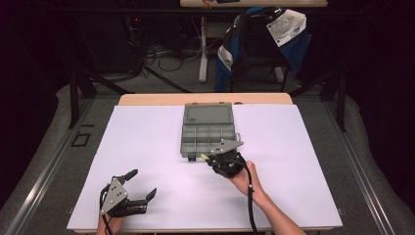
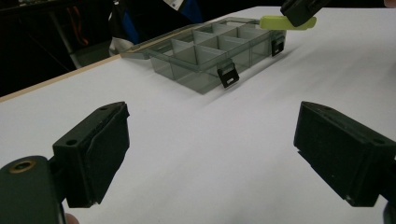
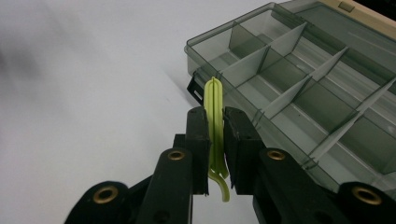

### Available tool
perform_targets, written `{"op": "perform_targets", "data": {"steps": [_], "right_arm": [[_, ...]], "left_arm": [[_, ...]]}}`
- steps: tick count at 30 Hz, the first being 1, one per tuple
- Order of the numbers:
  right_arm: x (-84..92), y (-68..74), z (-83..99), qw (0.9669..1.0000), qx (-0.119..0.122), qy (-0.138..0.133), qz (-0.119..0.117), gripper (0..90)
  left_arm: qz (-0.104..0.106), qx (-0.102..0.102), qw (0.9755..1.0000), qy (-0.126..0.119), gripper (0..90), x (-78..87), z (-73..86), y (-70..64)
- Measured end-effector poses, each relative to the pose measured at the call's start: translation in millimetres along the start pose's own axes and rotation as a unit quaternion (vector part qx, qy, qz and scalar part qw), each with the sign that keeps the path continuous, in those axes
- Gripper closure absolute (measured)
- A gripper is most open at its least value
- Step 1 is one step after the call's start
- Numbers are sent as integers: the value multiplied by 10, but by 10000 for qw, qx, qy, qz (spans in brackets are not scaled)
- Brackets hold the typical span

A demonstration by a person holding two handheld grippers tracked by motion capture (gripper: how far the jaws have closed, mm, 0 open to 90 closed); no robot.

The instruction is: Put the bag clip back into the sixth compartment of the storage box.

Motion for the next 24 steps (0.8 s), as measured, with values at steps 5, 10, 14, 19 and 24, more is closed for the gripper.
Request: {"op": "perform_targets", "data": {"steps": [5, 10, 14, 19, 24], "right_arm": [[8, -18, -35, 10000, -17, -57, 5, 805], [5, -36, -41, 10000, -48, -59, 13, 806], [24, -69, -81, 9999, -86, -118, 30, 805], [40, -84, -127, 9998, -102, -151, 47, 806], [7, -89, -138, 9999, -90, -104, 56, 806]], "left_arm": [[-10, 10, 10000, -6, 105, 2, 0, 1], [-2, 28, 10000, -29, 105, 15, -5, -4], [5, 60, 10000, -76, 105, 16, -14, -2], [-15, 73, 9999, -76, 105, 29, -8, 7], [-32, 75, 9999, -73, 105, 27, -11, 0]]}}
Point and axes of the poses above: each handheld gripper's, and its own axes: x roughly backward along the jaws, z roughly out of its underside, y roughly to its left, the point moved 2 cm from there along -x, roughly forward along the jaws, and after that the axes turned 3 degrees about z, right-handed, at the moved point
